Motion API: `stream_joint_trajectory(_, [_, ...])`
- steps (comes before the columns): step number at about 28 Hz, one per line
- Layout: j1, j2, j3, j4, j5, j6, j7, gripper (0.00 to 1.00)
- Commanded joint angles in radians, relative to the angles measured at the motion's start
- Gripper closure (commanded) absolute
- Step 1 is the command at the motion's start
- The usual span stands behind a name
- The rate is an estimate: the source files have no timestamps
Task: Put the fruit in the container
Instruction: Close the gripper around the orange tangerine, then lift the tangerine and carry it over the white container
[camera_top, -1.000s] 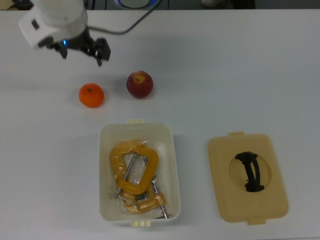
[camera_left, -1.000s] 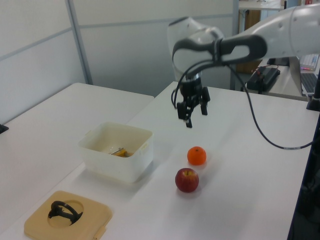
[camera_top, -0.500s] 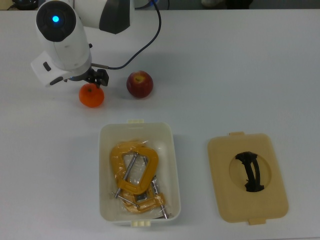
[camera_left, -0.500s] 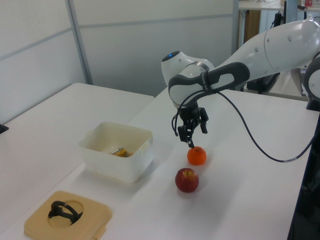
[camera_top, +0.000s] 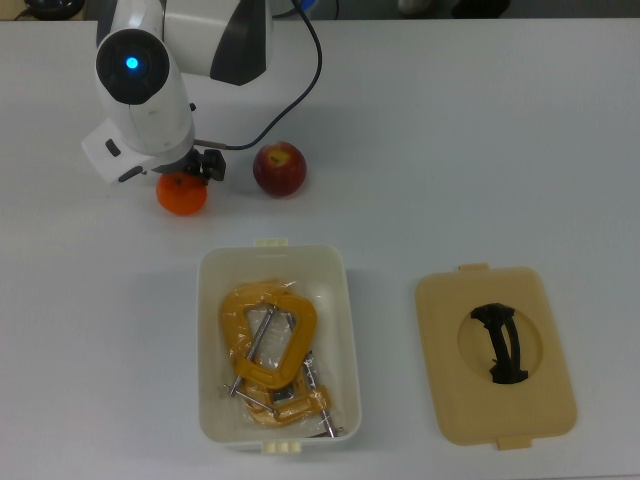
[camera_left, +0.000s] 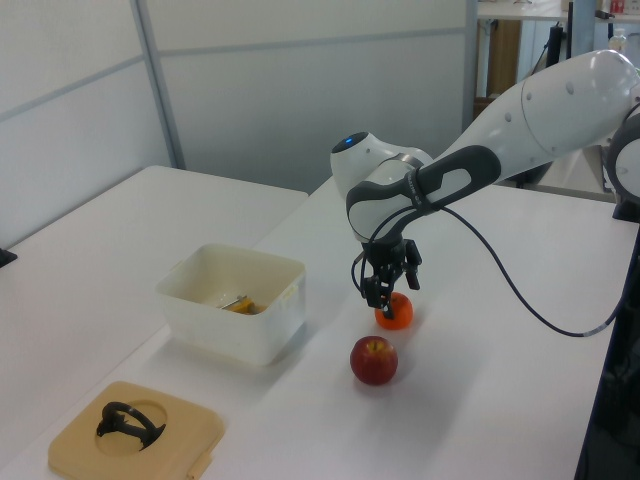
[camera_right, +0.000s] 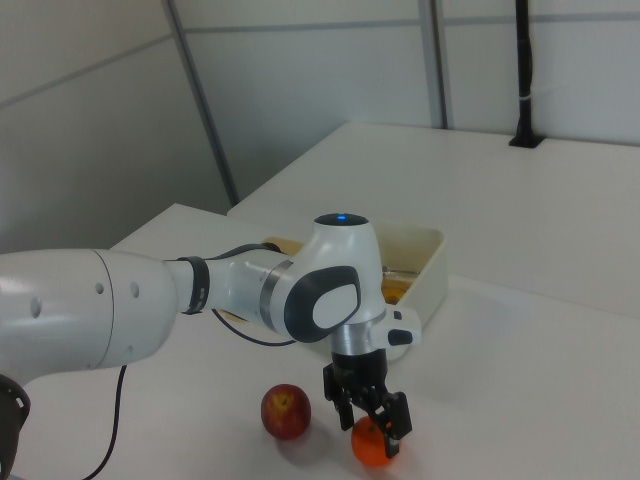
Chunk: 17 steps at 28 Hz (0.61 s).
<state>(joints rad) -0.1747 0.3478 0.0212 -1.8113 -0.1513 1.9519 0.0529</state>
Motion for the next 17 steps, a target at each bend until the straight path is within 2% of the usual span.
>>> stream_joint_trajectory(1, [0.003,-0.007,-0.003,-0.02,-0.022,0.033,0.018,0.14])
stream_joint_trajectory(3, [0.003,-0.006,-0.003,-0.02,-0.022,0.036,0.016,0.29])
stream_joint_trajectory(7, [0.001,0.0,-0.003,-0.019,-0.02,0.045,0.018,0.3])
stream_joint_trajectory(9, [0.001,0.01,-0.003,-0.019,-0.02,0.085,0.018,0.43])
stream_joint_trajectory(13, [0.001,0.016,-0.003,-0.014,-0.02,0.107,0.015,0.62])
stream_joint_trajectory(17, [-0.005,-0.027,-0.004,-0.008,-0.02,0.091,0.002,0.62])
